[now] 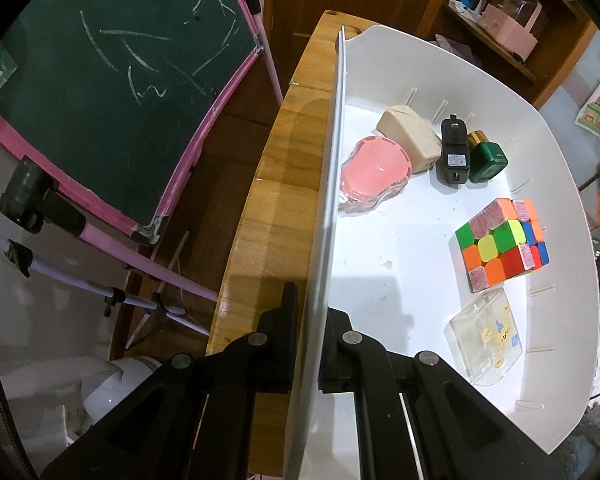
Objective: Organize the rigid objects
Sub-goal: 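Carry the cable reel into the bin beside the pink case and release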
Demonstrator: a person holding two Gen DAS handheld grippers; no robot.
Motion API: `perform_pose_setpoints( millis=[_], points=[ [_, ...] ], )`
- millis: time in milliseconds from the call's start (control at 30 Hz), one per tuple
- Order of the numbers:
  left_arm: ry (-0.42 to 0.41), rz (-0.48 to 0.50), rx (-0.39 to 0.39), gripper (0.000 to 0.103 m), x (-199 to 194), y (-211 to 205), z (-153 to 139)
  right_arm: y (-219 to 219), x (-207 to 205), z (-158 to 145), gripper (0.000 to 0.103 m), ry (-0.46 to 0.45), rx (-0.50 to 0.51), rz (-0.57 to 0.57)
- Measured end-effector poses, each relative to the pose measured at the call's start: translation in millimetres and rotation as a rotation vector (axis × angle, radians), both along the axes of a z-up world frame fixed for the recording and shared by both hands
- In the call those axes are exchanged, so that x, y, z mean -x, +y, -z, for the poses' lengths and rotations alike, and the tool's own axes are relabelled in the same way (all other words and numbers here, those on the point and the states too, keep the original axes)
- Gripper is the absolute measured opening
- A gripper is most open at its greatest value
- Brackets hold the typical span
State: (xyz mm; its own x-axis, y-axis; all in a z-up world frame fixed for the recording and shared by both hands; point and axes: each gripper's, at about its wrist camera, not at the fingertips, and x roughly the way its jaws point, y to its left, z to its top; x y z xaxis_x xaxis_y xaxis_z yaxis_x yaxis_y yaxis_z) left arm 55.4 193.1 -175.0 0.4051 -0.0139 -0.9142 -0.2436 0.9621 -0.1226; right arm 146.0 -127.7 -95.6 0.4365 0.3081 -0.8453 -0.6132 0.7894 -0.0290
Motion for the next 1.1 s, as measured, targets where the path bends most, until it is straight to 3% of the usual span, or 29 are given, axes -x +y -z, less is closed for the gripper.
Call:
perform_pose_setpoints(
  millis=[267, 500, 667, 833, 1100],
  points=[
    [-0.01, 0.003, -0.002, 0.009, -0.1, 0.4, -0.9, 42.3, 6.7, -85.0, 0.081, -0.123, -0.096, 0.013],
    [-0.024, 0.012, 0.023, 0.009, 0.7, 2.6, -1.2, 119.8, 7.0, -108.0, 0.081, -0.164, -0.144, -0.049],
    [-0.029, 0.015, 0.037, 0.009, 1.3, 4.7, -1.0, 168.9, -2.4, -82.9, 0.081, -0.096, -0.14, -0.082],
    [-0.033, 0.011, 0.048, 0.009, 2.4, 6.3, -0.4, 207.9, -14.4, -32.8, 0.081, 0.041, -0.113, -0.092],
    [-0.034, 0.007, 0.054, 0.009, 2.4, 7.9, 0.0, 225.9, -24.6, 51.7, 0.081, 0.225, 0.013, -0.07]
  ],
)
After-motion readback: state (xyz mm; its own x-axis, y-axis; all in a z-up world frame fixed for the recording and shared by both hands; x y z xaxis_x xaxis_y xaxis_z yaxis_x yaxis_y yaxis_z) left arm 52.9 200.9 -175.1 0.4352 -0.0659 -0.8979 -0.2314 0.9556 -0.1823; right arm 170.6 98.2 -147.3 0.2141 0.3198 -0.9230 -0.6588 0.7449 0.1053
